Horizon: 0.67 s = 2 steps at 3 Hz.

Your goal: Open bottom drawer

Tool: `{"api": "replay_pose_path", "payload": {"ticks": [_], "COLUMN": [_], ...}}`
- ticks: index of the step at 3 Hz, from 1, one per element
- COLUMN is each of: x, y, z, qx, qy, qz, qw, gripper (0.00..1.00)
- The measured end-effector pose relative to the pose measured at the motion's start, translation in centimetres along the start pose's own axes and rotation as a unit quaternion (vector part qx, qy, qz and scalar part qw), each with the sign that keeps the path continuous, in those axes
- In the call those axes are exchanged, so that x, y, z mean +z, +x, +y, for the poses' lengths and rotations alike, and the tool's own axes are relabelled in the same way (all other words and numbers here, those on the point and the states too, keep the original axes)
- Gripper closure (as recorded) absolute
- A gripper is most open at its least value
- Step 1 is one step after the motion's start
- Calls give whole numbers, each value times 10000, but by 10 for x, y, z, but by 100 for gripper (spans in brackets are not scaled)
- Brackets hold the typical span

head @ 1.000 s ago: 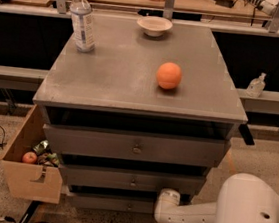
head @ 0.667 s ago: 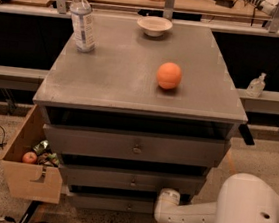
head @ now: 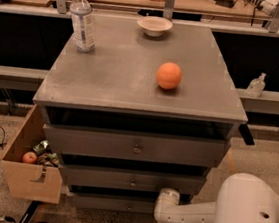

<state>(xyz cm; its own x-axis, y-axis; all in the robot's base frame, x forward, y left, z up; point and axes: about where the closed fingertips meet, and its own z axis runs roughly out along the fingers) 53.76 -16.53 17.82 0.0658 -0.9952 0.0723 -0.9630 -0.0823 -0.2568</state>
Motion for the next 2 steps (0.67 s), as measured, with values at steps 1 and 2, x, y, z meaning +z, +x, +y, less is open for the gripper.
{"api": "replay_pose_path", "payload": {"ticks": [1, 2], "x": [1, 2], "y": [0, 0], "z": [1, 2], "qx": [-1, -1], "qy": [-9, -18], "qz": [0, -1], "qw": [10000, 10000], "gripper": [40, 18]}}
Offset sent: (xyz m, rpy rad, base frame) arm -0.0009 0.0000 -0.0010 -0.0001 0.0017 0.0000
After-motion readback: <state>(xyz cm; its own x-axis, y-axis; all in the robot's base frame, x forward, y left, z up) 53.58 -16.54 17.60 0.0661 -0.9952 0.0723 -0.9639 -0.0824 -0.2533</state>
